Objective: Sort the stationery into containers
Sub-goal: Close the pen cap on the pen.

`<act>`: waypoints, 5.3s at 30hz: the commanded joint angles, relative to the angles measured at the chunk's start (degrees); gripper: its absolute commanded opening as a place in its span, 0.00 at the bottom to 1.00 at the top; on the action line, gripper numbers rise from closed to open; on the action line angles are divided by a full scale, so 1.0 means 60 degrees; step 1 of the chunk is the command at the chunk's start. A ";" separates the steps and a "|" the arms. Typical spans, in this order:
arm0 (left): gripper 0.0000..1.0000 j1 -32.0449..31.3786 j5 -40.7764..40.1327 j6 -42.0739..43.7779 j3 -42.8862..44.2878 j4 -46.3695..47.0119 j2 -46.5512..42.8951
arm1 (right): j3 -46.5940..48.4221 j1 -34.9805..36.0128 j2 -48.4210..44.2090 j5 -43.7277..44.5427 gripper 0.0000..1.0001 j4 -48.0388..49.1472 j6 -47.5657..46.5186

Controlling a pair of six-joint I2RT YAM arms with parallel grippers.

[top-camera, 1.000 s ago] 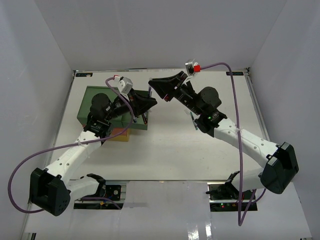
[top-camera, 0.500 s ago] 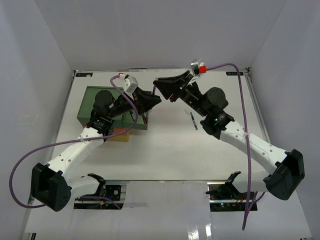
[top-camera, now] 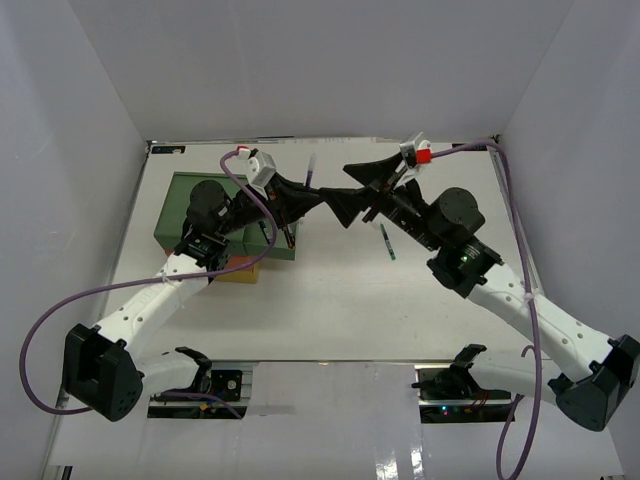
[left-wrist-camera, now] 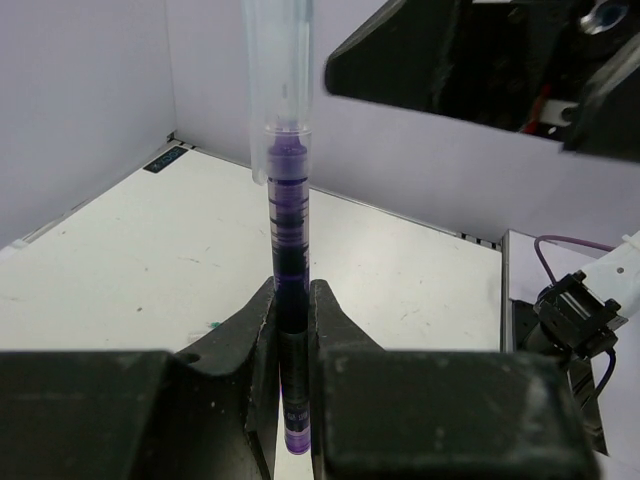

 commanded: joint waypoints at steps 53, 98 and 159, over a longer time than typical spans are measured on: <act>0.01 -0.0081 -0.0933 0.1395 -0.0201 -0.1770 -0.0385 | 0.4860 0.0042 0.2672 0.0875 0.60 -0.4193 -0.0236; 0.00 -0.1356 -0.2368 0.1879 0.1001 -0.2810 0.0245 | 0.4142 0.0130 0.2292 0.2384 0.39 -0.4691 0.0131; 0.00 -0.1825 -0.2662 0.2875 0.2436 -0.1624 0.0347 | 0.3439 0.0144 0.3053 0.1842 0.08 -0.7152 0.0014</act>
